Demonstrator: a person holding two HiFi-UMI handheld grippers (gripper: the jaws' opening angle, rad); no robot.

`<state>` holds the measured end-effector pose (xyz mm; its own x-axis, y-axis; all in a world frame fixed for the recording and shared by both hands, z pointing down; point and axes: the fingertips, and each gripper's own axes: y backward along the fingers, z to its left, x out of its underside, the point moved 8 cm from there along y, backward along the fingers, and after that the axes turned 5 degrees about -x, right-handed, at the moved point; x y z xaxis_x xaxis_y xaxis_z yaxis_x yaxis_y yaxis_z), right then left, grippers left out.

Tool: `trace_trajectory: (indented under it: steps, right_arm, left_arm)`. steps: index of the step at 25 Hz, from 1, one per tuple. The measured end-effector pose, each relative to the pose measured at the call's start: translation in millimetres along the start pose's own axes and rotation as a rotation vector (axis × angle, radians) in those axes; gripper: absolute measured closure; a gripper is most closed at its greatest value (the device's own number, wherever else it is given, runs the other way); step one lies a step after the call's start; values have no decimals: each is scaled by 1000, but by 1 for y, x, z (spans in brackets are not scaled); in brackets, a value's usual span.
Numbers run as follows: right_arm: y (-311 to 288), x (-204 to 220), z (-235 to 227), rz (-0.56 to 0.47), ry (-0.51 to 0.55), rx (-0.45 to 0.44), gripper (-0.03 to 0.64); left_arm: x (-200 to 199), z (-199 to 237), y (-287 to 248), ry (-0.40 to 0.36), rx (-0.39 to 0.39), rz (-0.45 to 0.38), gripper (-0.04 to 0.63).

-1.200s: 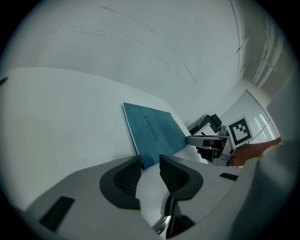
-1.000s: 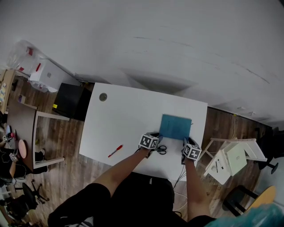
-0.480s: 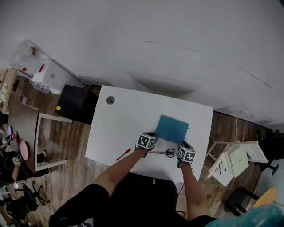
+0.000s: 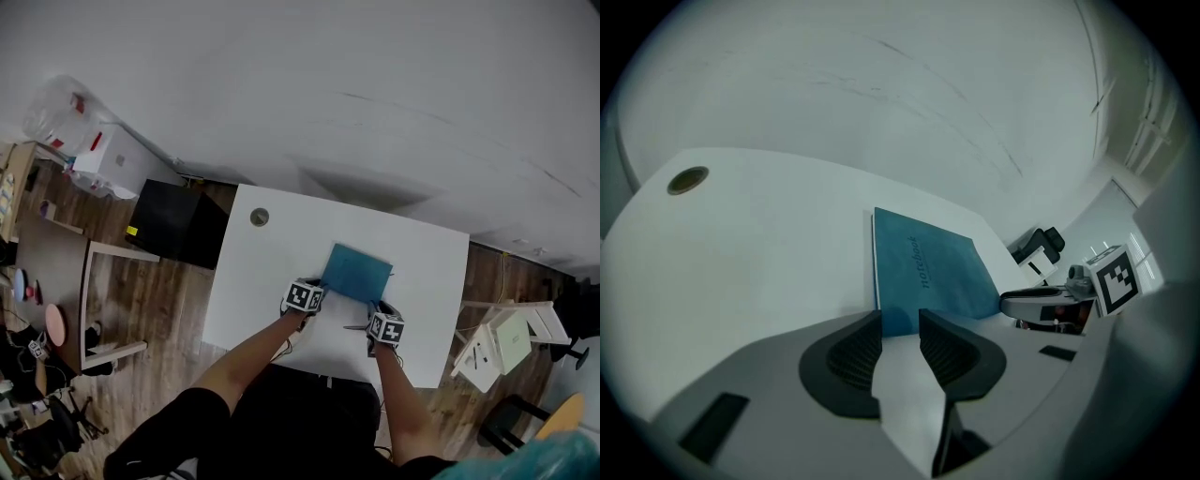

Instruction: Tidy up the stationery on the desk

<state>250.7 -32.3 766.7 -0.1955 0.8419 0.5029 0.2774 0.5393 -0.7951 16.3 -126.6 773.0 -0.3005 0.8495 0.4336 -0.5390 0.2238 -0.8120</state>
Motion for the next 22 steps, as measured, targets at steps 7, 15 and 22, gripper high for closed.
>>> trace_trajectory:
  steps: [7, 15, 22]
  right_arm:
    - [-22, 2, 50, 8, 19, -5, 483]
    - [-37, 12, 106, 36, 28, -47, 482]
    - [-52, 28, 154, 80, 120, -110, 483]
  left_arm:
    - [3, 45, 23, -15, -16, -27, 465]
    - [10, 93, 47, 43, -76, -93, 463]
    - [21, 129, 63, 108, -136, -192, 457]
